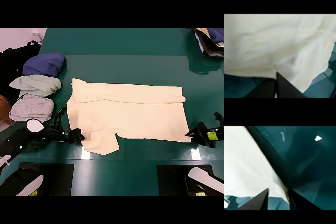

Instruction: Fold the shirts.

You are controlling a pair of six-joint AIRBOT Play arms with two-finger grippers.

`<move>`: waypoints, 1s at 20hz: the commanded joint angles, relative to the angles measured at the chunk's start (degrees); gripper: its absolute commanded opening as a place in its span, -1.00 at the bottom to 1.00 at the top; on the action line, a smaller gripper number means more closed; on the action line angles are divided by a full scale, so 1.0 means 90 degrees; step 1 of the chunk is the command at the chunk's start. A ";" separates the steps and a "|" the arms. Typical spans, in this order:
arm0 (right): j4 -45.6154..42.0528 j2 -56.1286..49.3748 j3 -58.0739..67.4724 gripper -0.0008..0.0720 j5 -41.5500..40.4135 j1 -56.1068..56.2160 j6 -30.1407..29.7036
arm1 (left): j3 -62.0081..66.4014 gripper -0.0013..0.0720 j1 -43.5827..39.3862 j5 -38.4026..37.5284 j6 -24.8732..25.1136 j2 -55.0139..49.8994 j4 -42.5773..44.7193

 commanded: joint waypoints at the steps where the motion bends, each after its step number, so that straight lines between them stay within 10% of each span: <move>1: 0.0032 -0.0061 -0.0032 -0.22 -0.0236 0.0367 -0.0090 | 0.0000 -0.90 -0.0002 0.0015 0.0010 0.0005 0.0027; 4: -0.0313 0.0240 -0.0032 -0.93 -0.0126 0.0702 -0.0109 | 0.0197 -0.90 -0.0002 -0.0444 -0.0002 0.0039 0.0449; 13: -0.1593 0.2596 -0.0032 -0.93 0.1474 0.1086 -0.0049 | 0.0903 -0.90 -0.0005 -0.3062 -0.1676 0.2414 0.1093; 20: -0.0899 0.2067 0.1217 -0.94 0.1008 0.1923 0.0544 | 0.2756 -0.90 -0.0002 -0.2045 -0.0940 0.1197 0.1916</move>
